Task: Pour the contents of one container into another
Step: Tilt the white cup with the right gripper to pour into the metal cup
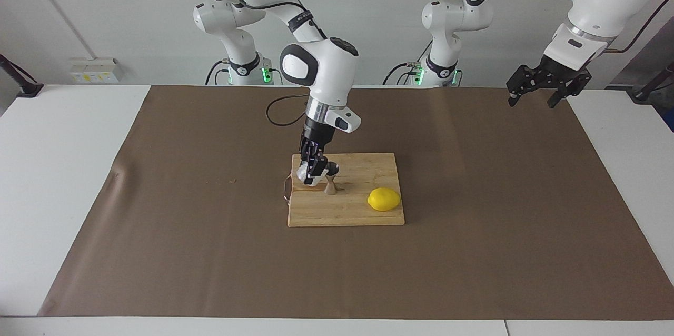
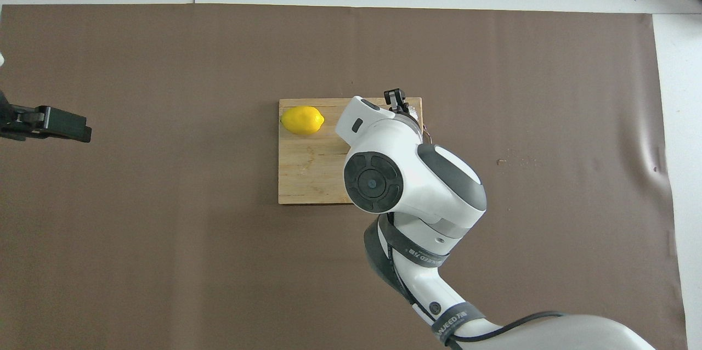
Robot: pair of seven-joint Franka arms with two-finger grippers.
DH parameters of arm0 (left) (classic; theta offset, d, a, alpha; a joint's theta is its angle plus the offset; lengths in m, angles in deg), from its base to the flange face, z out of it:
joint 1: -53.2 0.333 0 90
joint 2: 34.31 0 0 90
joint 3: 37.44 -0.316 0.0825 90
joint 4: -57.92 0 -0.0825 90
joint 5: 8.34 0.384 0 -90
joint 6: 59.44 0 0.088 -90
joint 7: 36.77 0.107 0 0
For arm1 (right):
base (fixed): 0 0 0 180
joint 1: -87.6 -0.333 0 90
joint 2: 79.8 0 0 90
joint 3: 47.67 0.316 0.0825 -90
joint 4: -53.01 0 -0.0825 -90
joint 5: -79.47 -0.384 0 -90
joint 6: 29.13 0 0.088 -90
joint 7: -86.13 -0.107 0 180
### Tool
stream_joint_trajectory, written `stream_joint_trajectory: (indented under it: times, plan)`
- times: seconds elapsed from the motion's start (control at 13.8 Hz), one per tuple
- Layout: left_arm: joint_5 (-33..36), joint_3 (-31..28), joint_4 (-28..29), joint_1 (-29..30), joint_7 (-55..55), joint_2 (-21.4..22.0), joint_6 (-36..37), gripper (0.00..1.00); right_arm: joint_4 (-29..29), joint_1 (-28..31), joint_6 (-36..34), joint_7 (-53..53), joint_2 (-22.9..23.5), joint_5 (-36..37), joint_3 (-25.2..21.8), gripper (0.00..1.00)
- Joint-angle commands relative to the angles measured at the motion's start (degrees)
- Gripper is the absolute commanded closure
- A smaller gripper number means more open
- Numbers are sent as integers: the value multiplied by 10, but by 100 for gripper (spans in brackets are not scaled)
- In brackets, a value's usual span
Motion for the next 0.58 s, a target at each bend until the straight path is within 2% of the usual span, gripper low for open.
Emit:
stream_joint_trajectory:
  times: [0.0,0.51]
  plan:
    - [-3,0,10,3,3,10,5,0,13,-1,13,16,-6,26,3,67]
    - [-3,0,10,3,3,10,5,0,14,-12,2,51,-10,50,4,69]
